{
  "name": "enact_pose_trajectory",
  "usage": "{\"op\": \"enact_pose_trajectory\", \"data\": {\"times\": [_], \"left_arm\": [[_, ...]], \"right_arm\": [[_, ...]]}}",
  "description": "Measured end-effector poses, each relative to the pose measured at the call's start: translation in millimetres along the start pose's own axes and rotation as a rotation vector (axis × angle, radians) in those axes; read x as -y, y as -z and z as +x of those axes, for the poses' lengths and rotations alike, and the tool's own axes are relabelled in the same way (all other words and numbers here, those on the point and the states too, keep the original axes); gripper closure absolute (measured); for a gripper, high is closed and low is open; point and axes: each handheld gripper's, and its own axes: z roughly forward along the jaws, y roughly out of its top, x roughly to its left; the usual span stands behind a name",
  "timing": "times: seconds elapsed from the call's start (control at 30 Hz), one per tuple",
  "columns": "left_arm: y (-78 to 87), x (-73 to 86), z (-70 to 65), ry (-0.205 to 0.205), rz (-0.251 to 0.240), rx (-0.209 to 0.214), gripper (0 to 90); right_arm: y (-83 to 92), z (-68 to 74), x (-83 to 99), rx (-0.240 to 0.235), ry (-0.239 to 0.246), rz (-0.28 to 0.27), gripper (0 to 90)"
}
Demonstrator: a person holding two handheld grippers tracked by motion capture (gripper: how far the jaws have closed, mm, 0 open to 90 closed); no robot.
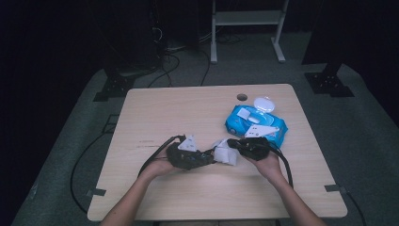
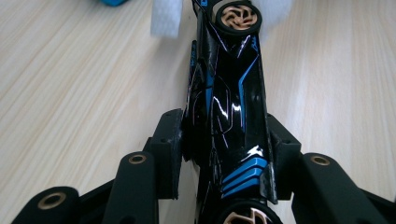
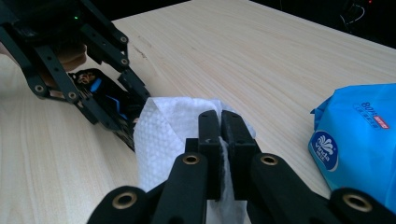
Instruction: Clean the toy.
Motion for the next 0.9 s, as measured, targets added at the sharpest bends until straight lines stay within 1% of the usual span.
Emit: {"op": "enact_pose_trajectory", "data": {"times": [0.1,0.17,0.23,0.27,0.33,0.43,0.47,0.5,0.53,0.6,0.63,0.67,0.7,0.73,0.83,0.9], "left_arm": [[6.4,6.2,1.2,0.011,0.006,0.002,56.1],[5.3,4.3,1.4,0.014,0.016,0.005,55.0],[0.6,-2.2,0.6,0.012,0.035,-0.009,43.4],[-2.1,-6.1,0.2,0.015,0.043,-0.006,39.1],[-7.7,-13.1,-0.9,0.000,0.060,-0.007,38.0],[-16.1,-21.5,-2.2,-0.022,0.113,-0.008,39.4],[-18.5,-23.1,-2.2,-0.033,0.133,-0.006,43.3],[-20.6,-24.6,-2.1,-0.046,0.164,-0.005,49.3],[-22.5,-25.5,-2.2,-0.060,0.183,-0.005,53.8],[-22.6,-27.3,-2.1,-0.058,0.188,0.008,55.4],[-22.2,-28.4,-2.7,-0.067,0.191,0.005,56.1],[-21.9,-29.1,-4.3,-0.088,0.195,-0.011,56.2],[-21.2,-29.4,-5.6,-0.096,0.187,-0.015,56.3],[-20.1,-29.3,-6.9,-0.095,0.169,-0.015,56.4],[-15.6,-27.6,-9.4,-0.070,0.093,-0.016,56.5],[-13.7,-25.9,-11.9,-0.053,0.040,-0.024,56.4]], "right_arm": [[0.4,1.8,0.4,-0.012,-0.009,-0.005,86.7],[-0.8,4.0,0.0,-0.018,-0.002,-0.005,86.6],[-3.2,6.3,-0.2,-0.026,-0.006,-0.005,86.6],[-4.7,6.9,0.0,-0.028,-0.001,-0.004,86.6],[-7.2,7.7,0.7,-0.035,-0.006,-0.001,86.6],[-9.6,7.9,1.8,-0.039,-0.007,0.003,86.6],[-10.0,7.8,2.2,-0.041,-0.009,0.004,86.6],[-10.5,7.8,2.6,-0.042,-0.010,0.005,86.6],[-10.9,7.9,3.1,-0.043,-0.010,0.006,86.6],[-11.2,8.7,3.9,-0.047,-0.012,0.008,86.6],[-11.0,8.9,3.8,-0.049,-0.012,0.008,86.6],[-10.4,8.7,3.5,-0.048,-0.008,0.006,86.6],[-9.8,8.2,3.5,-0.047,-0.009,0.004,86.6],[-9.0,7.6,3.8,-0.046,-0.013,0.003,86.5],[-7.5,5.5,7.5,-0.047,-0.026,0.003,86.5],[-7.6,4.8,10.4,-0.061,-0.047,-0.002,86.6]]}}
